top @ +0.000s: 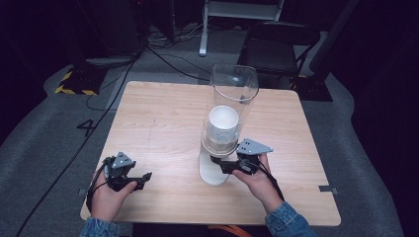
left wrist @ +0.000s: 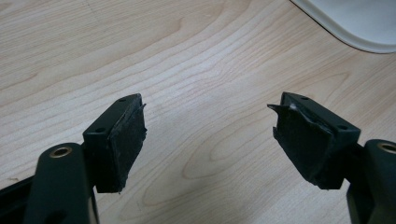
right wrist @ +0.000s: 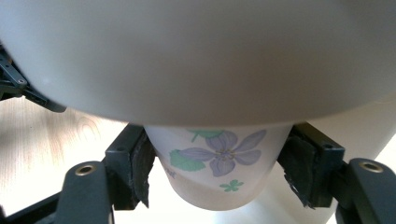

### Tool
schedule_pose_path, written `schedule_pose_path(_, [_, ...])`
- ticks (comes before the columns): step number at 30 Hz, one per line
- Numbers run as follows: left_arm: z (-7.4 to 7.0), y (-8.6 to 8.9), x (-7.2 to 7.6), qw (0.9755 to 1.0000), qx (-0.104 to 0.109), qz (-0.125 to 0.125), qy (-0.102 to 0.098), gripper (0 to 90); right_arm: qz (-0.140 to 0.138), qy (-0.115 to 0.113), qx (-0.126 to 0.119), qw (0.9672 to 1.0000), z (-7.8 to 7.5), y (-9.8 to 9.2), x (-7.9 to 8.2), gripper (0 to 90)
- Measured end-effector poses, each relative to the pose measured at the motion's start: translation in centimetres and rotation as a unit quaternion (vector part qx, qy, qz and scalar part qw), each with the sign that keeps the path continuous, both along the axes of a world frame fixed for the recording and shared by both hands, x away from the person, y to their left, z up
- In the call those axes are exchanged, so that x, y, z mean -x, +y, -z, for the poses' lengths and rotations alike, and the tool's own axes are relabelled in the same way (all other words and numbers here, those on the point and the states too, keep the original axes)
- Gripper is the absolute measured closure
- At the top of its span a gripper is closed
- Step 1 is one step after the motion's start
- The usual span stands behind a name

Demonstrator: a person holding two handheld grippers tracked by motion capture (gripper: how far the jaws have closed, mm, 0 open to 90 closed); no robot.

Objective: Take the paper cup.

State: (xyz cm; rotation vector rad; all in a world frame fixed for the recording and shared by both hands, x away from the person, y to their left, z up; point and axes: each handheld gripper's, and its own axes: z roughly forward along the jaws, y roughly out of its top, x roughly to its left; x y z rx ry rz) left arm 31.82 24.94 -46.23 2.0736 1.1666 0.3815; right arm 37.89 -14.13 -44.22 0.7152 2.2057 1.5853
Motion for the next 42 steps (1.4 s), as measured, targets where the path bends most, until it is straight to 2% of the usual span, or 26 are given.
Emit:
schedule_pose_path(14, [-0.09,-0.08,0.05,1.0000,0.005,0.001,0.001,24.3,-0.001,-0.005,0.005,1.0000,0.12,-0.05,0.09,34.3])
schedule_pose_path(23, [-0.10,-0.19,0.03,1.0000,0.006,0.003,0.001,24.2,-0.003,-0.020,0.014,0.9997,0.31,-0.25,-0.21,34.4])
schedule_pose_path(42, [-0.08,-0.18,-0.03,1.0000,0.008,0.002,0.001,24.2,0.002,-0.011,-0.001,0.9999,0.67,-0.11,0.08,34.5])
